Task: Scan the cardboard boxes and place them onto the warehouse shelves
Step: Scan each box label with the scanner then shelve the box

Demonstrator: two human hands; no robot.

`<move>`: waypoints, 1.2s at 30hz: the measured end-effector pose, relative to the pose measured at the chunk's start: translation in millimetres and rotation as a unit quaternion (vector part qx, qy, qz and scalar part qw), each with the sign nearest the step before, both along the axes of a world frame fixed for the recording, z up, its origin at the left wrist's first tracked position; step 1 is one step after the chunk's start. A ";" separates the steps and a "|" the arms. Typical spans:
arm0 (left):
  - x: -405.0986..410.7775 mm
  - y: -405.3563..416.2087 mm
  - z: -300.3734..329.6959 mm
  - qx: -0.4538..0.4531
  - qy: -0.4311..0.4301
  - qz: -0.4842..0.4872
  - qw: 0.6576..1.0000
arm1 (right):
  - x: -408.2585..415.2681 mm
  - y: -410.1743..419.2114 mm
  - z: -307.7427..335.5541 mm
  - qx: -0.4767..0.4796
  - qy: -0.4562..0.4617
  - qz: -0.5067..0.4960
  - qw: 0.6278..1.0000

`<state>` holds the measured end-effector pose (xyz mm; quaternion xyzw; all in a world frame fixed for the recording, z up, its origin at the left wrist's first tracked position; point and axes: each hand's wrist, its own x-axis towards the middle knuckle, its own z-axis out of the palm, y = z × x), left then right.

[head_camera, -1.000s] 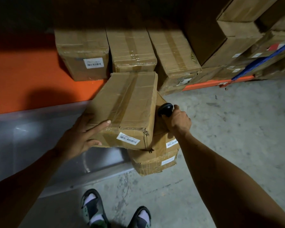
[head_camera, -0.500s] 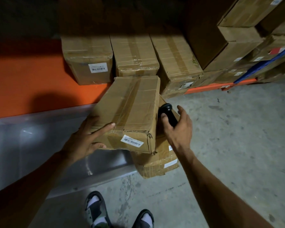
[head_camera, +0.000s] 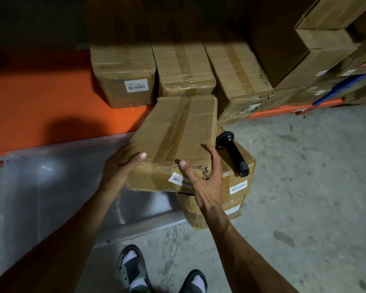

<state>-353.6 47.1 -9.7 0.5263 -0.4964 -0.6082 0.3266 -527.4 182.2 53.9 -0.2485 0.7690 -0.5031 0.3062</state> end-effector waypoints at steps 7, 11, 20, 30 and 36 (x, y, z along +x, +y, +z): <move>8.4 1.6 9.2 -0.006 -0.007 0.057 0.998 | 10.6 -11.4 -2.6 0.010 -0.006 -0.041 0.999; 20.0 10.8 19.4 -0.021 -0.052 0.098 0.994 | 14.1 -19.3 -0.6 0.000 -0.020 -0.034 0.999; 12.6 26.8 84.0 -0.043 -0.067 0.135 0.988 | 8.3 -16.5 58.9 -0.017 -0.051 -0.040 0.998; 13.1 104.6 246.3 -0.134 -0.135 0.095 0.977 | -5.3 44.6 196.8 -0.074 -0.021 -0.019 0.997; 11.3 150.9 356.7 -0.230 -0.064 0.119 0.964 | -6.7 95.7 300.9 -0.150 -0.037 -0.010 0.988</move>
